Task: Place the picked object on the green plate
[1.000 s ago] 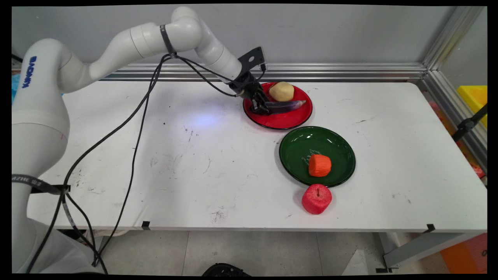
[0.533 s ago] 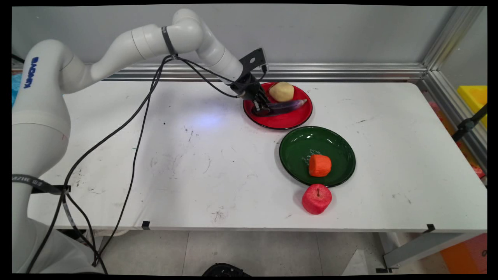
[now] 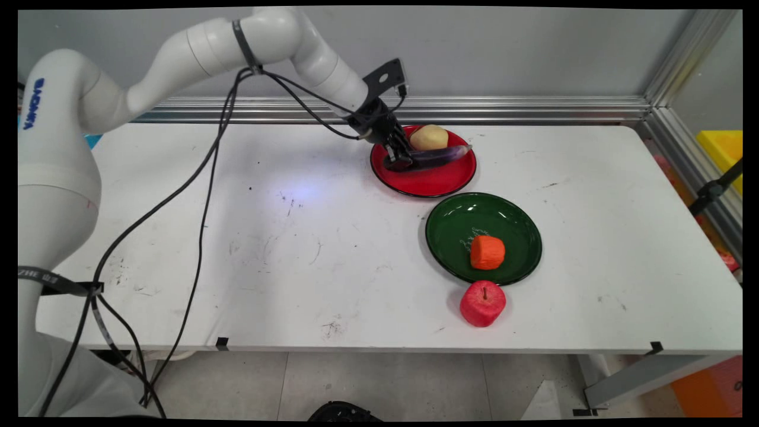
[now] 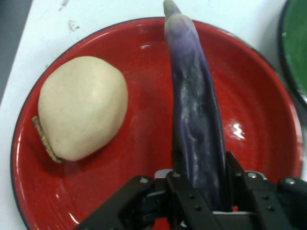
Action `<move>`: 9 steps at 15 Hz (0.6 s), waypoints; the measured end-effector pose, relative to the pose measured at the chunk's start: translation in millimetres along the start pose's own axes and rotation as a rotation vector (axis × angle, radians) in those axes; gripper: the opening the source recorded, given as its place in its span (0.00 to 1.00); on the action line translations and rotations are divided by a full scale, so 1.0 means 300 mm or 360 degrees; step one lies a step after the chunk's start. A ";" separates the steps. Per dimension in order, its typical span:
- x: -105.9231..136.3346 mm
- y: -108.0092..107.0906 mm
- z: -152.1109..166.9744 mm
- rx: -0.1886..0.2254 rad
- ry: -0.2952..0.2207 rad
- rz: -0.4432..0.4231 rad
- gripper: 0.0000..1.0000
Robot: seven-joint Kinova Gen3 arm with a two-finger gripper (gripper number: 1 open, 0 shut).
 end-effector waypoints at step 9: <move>0.114 0.173 -0.137 -0.0088 -0.0001 -0.0058 0.00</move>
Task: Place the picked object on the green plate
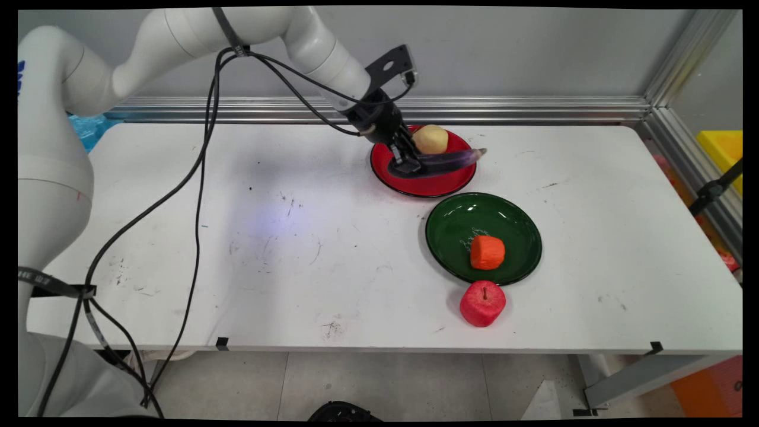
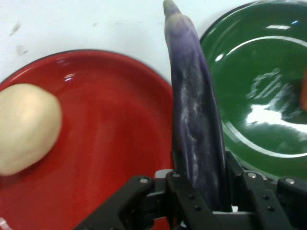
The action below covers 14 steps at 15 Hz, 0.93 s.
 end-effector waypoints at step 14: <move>0.091 0.235 0.166 -0.0091 0.0101 -0.0037 0.00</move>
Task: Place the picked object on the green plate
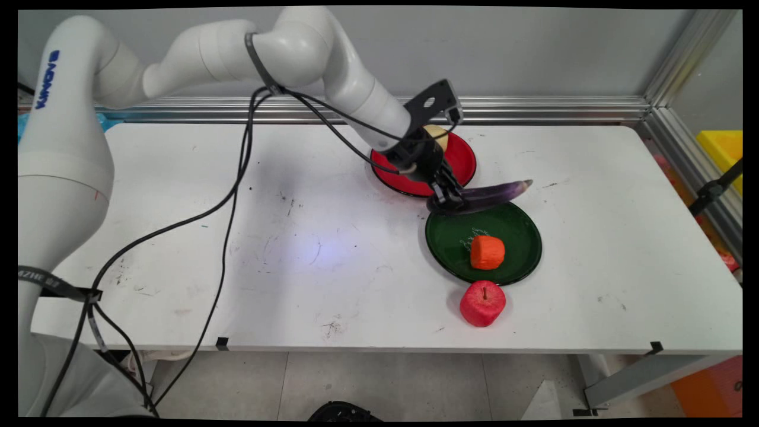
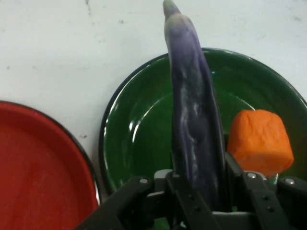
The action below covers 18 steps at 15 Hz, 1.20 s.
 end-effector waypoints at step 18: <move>-0.061 0.011 0.188 0.0038 0.0007 0.0020 0.00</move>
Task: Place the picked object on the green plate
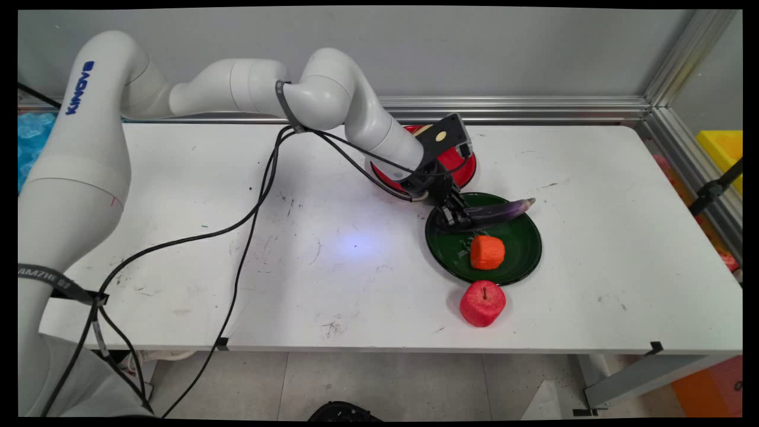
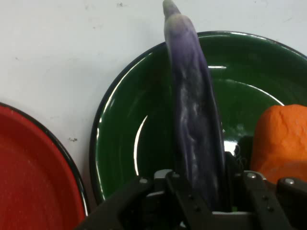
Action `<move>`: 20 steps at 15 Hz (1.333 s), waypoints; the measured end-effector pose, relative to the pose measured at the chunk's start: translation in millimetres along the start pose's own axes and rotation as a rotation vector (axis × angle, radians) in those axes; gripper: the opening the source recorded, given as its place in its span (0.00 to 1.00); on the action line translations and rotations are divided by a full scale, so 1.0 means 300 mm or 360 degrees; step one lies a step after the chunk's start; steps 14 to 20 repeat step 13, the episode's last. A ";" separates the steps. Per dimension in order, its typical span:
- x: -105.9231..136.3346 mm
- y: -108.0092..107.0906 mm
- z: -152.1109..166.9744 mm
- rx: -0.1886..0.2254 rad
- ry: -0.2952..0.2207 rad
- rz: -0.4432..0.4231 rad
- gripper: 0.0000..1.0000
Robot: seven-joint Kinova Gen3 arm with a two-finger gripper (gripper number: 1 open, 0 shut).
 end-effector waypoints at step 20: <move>0.000 0.003 0.019 -0.0002 0.0028 -0.0037 1.00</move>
